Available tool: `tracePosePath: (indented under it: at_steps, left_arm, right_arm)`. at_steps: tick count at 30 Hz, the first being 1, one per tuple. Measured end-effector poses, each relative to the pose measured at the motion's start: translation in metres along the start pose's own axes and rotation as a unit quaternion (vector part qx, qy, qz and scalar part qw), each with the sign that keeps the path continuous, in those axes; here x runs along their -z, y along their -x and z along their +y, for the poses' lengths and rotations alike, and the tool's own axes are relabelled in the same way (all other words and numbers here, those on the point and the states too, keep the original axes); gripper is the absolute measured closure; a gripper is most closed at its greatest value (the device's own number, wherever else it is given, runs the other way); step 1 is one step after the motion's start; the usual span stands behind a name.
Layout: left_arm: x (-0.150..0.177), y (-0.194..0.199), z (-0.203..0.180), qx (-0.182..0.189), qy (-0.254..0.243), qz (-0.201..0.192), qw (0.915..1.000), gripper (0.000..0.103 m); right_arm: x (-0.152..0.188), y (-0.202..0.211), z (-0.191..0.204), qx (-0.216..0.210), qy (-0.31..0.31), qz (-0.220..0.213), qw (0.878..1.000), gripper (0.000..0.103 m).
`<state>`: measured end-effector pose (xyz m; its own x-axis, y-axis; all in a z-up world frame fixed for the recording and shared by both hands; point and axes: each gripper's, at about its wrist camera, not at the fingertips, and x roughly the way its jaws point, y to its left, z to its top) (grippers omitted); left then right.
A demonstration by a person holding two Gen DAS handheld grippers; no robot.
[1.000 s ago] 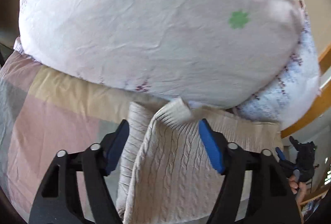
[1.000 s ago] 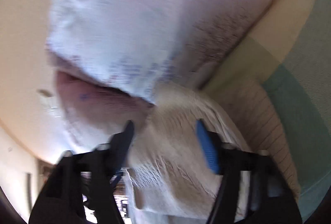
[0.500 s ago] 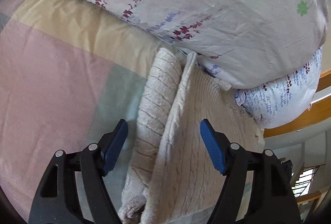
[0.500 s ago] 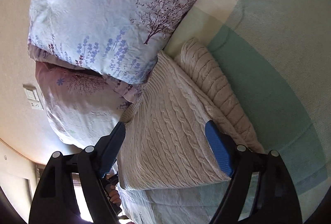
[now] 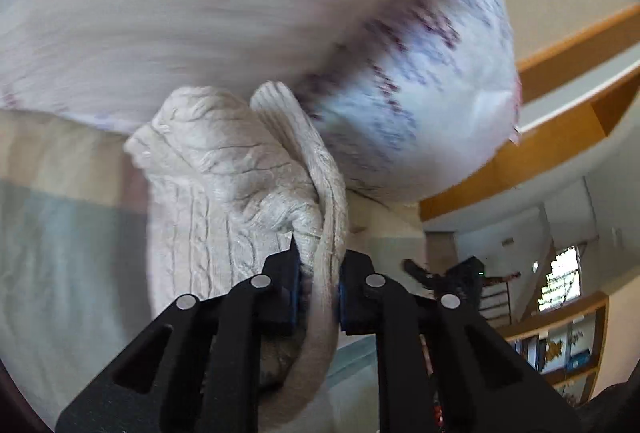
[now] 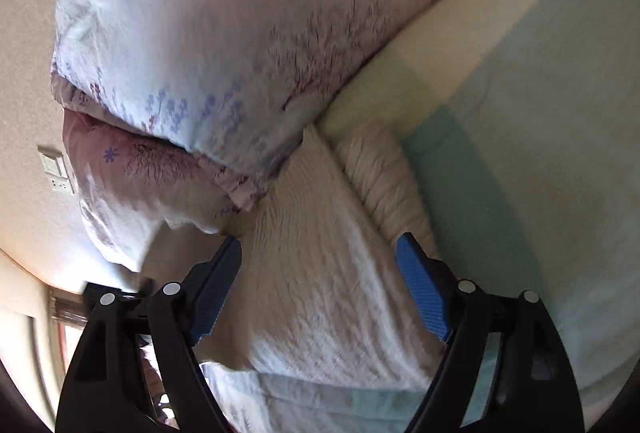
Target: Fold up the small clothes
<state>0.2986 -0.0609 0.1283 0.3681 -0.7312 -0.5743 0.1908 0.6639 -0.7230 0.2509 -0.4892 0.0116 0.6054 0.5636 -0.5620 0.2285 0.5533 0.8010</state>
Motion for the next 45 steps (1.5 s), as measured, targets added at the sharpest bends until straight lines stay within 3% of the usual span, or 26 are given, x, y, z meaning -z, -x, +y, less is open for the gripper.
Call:
tracePosePath:
  at_steps: [2,3,5,6,7,8,9,11,13,15,18,21,23,24,25,27,29,31,34,35,37,39,40,43,45]
  left_arm:
    - [-0.002,-0.063,-0.041,0.057,-0.001,0.029,0.9979,0.085]
    - [-0.001,-0.091,-0.052,0.104,0.017,0.054,0.9929,0.072]
    - [0.003,-0.127,-0.06,0.176,0.056,0.095,0.9781,0.059]
    - [0.006,-0.134,-0.059,0.186,0.074,0.106,0.974,0.045]
    - [0.007,-0.132,-0.056,0.182,0.076,0.101,0.9752,0.037]
    - [0.008,-0.122,-0.047,0.158,0.064,0.077,0.9824,0.026]
    - [0.008,-0.111,-0.037,0.119,0.051,0.054,0.9902,0.022]
    - [0.008,-0.092,-0.01,0.006,0.031,0.025,0.9992,0.021]
    - [0.011,-0.085,0.014,-0.066,0.03,0.029,0.9969,0.021]
    - [0.02,-0.082,0.036,-0.096,0.037,0.047,0.9936,0.021]
    - [0.031,-0.093,0.048,-0.123,0.017,0.077,0.9893,0.021]
    - [0.043,-0.109,0.05,-0.11,0.021,0.084,0.9902,0.019]
    - [0.044,-0.116,0.054,-0.095,0.04,0.077,0.9918,0.018]
    - [0.046,-0.119,0.057,-0.083,0.051,0.068,0.9929,0.019]
    - [0.047,-0.122,0.053,-0.076,0.049,0.054,0.9945,0.025]
    - [0.052,-0.127,0.049,-0.072,0.037,0.054,0.9952,0.046]
    - [0.049,-0.117,0.049,-0.042,0.039,0.06,0.9966,0.061]
    - [0.047,-0.094,0.042,-0.006,0.025,0.056,0.9981,0.066]
    - [0.05,-0.038,0.032,-0.017,-0.04,0.015,0.9989,0.066]
    - [0.052,-0.023,0.036,-0.029,-0.046,0.004,0.9985,0.063]
    - [0.053,-0.01,0.051,-0.103,-0.055,-0.005,0.9932,0.05]
    - [0.056,-0.004,0.069,-0.209,-0.061,-0.002,0.976,0.044]
    - [0.057,0.005,0.077,-0.236,-0.057,-0.002,0.97,0.044]
    - [0.074,0.043,0.078,-0.259,-0.047,-0.056,0.9632,0.022]
    - [0.086,0.057,0.074,-0.282,-0.052,-0.079,0.9546,0.017]
  right_arm:
    - [-0.014,0.004,-0.003,0.009,0.002,-0.013,1.0,0.022]
    - [-0.02,0.006,-0.005,0.012,0.001,-0.019,1.0,0.022]
    - [-0.033,0.011,-0.011,0.023,0.0,-0.026,0.999,0.022]
    - [-0.037,0.014,-0.012,0.026,-0.001,-0.027,0.999,0.022]
    - [-0.04,0.017,-0.014,0.023,-0.002,-0.026,0.999,0.022]
    - [-0.043,0.02,-0.016,0.018,-0.002,-0.021,1.0,0.021]
    - [-0.045,0.022,-0.017,0.015,-0.001,-0.015,1.0,0.017]
    - [-0.046,0.018,-0.02,0.006,0.001,0.006,1.0,0.013]
    - [-0.045,0.005,-0.023,0.001,-0.002,0.04,0.999,0.013]
    - [-0.043,-0.014,-0.023,-0.002,-0.005,0.075,0.997,0.013]
    - [-0.035,-0.037,-0.016,0.011,0.013,0.111,0.994,0.013]
    - [-0.026,-0.051,-0.007,0.019,0.032,0.116,0.993,0.014]
    - [-0.018,-0.055,-0.004,0.023,0.046,0.12,0.991,0.03]
    - [-0.015,-0.057,-0.002,0.028,0.05,0.122,0.991,0.048]
    - [-0.011,-0.058,-0.002,0.038,0.053,0.118,0.991,0.062]
    - [-0.005,-0.057,-0.003,0.012,0.024,0.112,0.993,0.069]
    - [0.001,-0.051,0.004,-0.019,0.007,0.101,0.995,0.071]
    - [0.01,-0.045,0.021,-0.053,0.014,0.099,0.994,0.072]
    - [0.034,-0.053,0.056,-0.08,0.053,0.121,0.988,0.073]
    - [0.044,-0.062,0.066,-0.082,0.067,0.132,0.986,0.073]
    - [0.055,-0.082,0.077,-0.054,0.095,0.148,0.983,0.07]
    - [0.062,-0.112,0.079,0.029,0.114,0.177,0.977,0.065]
    - [0.061,-0.117,0.081,0.066,0.121,0.169,0.976,0.061]
    - [0.052,-0.085,0.098,0.051,0.127,0.064,0.989,0.06]
    - [0.048,-0.078,0.107,0.037,0.128,0.048,0.99,0.06]
